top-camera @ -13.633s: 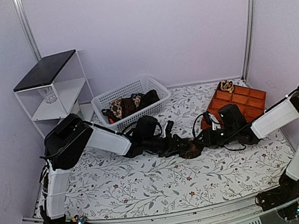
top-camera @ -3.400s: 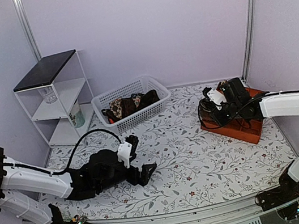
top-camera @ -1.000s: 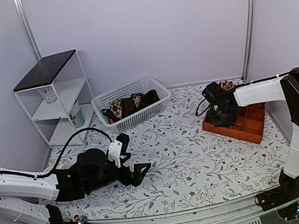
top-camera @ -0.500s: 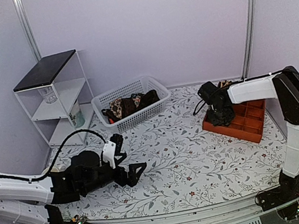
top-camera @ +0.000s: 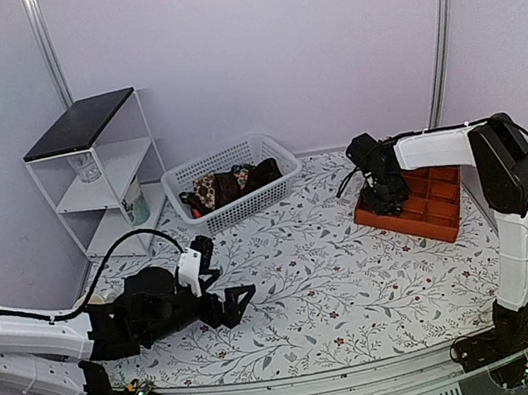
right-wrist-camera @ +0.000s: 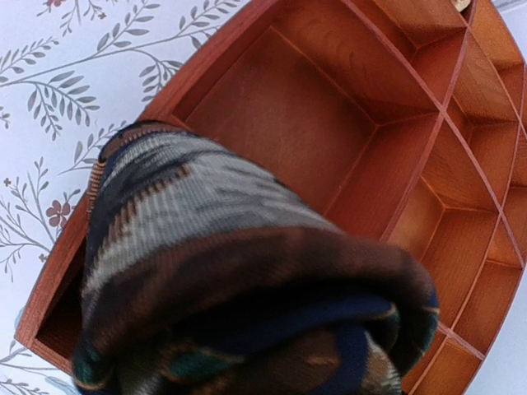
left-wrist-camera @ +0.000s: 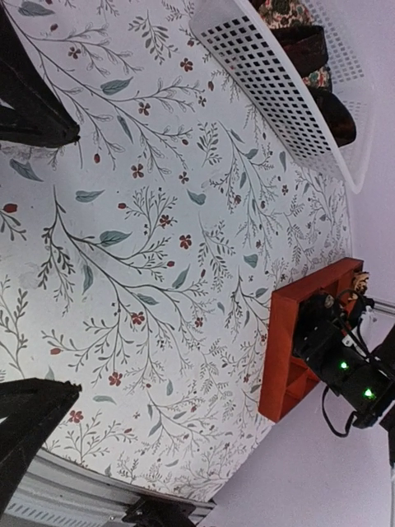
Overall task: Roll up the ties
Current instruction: Place the tie in the storage box, then reset both arms
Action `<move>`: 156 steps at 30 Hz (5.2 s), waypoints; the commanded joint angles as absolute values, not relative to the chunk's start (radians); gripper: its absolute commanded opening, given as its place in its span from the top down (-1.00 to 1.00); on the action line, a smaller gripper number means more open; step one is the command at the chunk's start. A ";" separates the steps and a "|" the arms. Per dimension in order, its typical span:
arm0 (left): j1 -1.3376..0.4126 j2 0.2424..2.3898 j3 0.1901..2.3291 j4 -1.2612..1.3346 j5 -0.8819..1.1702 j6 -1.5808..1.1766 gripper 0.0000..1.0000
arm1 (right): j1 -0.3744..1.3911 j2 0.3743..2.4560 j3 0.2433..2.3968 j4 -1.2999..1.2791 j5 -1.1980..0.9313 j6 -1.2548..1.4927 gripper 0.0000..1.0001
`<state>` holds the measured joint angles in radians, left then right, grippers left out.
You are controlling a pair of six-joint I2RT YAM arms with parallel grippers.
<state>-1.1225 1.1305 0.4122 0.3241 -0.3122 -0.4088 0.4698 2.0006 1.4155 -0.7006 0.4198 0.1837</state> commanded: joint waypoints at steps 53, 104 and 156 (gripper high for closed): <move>-1.108 1.077 0.457 0.246 -0.435 -0.430 -0.97 | 0.450 2.371 1.696 -1.150 0.008 -0.179 -0.06; -1.106 1.220 0.531 0.288 -0.353 -0.395 -0.96 | 0.391 1.865 1.443 -0.857 -0.133 -0.043 -1.00; -0.838 0.813 0.970 -0.355 -0.333 -0.500 -0.97 | 0.393 0.738 1.000 -0.596 -0.082 0.595 -1.00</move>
<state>-0.8440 0.8391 1.0290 -0.4011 -0.3492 -0.4942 0.3882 0.7525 1.0405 -0.6270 -0.0631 0.5453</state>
